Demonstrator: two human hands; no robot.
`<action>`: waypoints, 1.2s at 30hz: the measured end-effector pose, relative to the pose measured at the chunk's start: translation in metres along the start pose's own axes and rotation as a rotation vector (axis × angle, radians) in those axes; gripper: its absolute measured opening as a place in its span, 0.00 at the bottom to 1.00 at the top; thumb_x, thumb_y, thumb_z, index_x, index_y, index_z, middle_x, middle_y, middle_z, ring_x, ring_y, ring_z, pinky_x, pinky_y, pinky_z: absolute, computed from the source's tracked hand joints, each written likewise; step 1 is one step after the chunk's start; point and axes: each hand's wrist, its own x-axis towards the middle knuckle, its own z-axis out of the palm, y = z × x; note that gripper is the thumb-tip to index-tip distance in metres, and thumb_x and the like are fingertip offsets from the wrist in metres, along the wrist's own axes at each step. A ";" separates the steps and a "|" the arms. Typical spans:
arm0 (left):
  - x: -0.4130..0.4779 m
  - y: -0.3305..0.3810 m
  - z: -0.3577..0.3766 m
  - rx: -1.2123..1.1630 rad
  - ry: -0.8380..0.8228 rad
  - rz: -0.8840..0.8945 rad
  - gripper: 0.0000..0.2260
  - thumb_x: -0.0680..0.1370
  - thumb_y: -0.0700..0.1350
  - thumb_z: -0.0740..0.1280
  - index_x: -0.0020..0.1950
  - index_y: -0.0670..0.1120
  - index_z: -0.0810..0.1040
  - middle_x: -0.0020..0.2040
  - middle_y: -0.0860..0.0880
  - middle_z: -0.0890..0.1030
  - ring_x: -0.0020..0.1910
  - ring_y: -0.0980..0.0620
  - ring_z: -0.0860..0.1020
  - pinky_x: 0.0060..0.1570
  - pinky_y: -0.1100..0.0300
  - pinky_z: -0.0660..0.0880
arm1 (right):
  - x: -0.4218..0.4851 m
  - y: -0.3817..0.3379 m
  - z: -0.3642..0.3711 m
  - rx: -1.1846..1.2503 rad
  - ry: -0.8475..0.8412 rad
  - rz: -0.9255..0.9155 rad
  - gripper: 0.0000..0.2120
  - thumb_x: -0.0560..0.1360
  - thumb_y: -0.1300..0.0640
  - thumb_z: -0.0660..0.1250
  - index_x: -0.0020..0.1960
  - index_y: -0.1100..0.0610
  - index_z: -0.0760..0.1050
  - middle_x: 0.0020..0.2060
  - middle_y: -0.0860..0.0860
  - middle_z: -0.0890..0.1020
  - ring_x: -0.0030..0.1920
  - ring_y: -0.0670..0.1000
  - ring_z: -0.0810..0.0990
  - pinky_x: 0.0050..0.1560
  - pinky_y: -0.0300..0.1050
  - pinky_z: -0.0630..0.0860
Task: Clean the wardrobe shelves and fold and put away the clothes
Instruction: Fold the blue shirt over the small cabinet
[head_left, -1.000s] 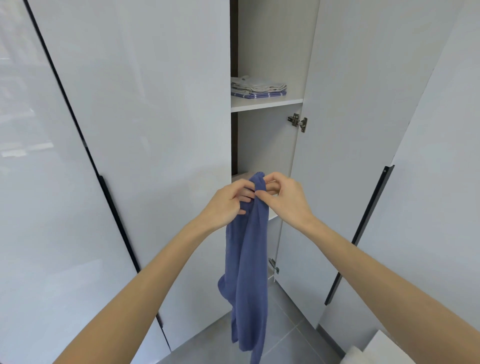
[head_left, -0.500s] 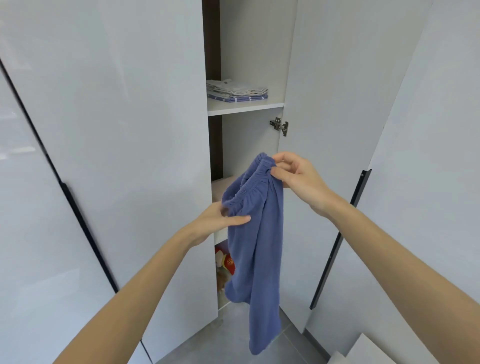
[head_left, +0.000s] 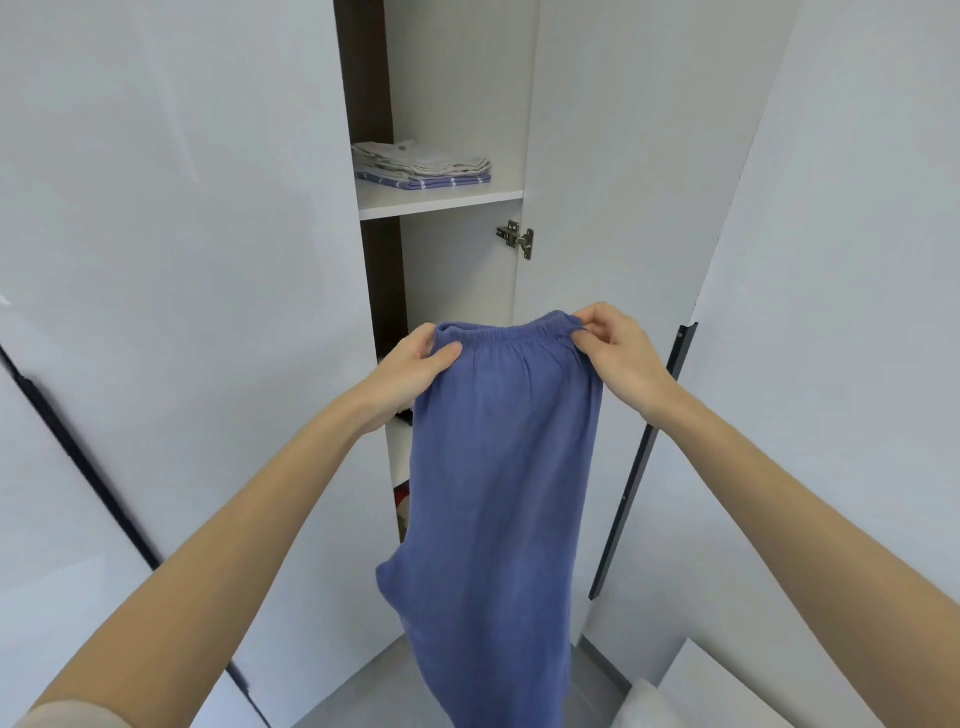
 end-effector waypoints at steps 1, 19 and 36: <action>0.000 0.004 0.006 -0.066 -0.027 -0.024 0.12 0.82 0.52 0.57 0.63 0.52 0.72 0.60 0.52 0.78 0.61 0.53 0.76 0.63 0.54 0.73 | -0.002 0.000 -0.002 0.019 -0.004 0.014 0.10 0.80 0.62 0.58 0.47 0.50 0.75 0.43 0.44 0.82 0.42 0.41 0.78 0.42 0.31 0.70; -0.032 0.036 0.065 -0.090 -0.605 0.208 0.08 0.78 0.44 0.68 0.56 0.54 0.77 0.53 0.57 0.82 0.52 0.61 0.81 0.51 0.67 0.77 | -0.154 0.005 -0.046 0.114 0.278 0.194 0.06 0.81 0.62 0.59 0.50 0.56 0.74 0.40 0.45 0.83 0.40 0.42 0.80 0.41 0.32 0.75; -0.070 0.099 0.212 -0.008 -1.056 0.460 0.14 0.78 0.49 0.68 0.64 0.54 0.75 0.56 0.60 0.81 0.54 0.65 0.79 0.53 0.68 0.75 | -0.310 0.000 -0.136 -0.218 0.757 0.353 0.07 0.80 0.59 0.61 0.48 0.50 0.76 0.43 0.42 0.83 0.47 0.41 0.80 0.49 0.38 0.74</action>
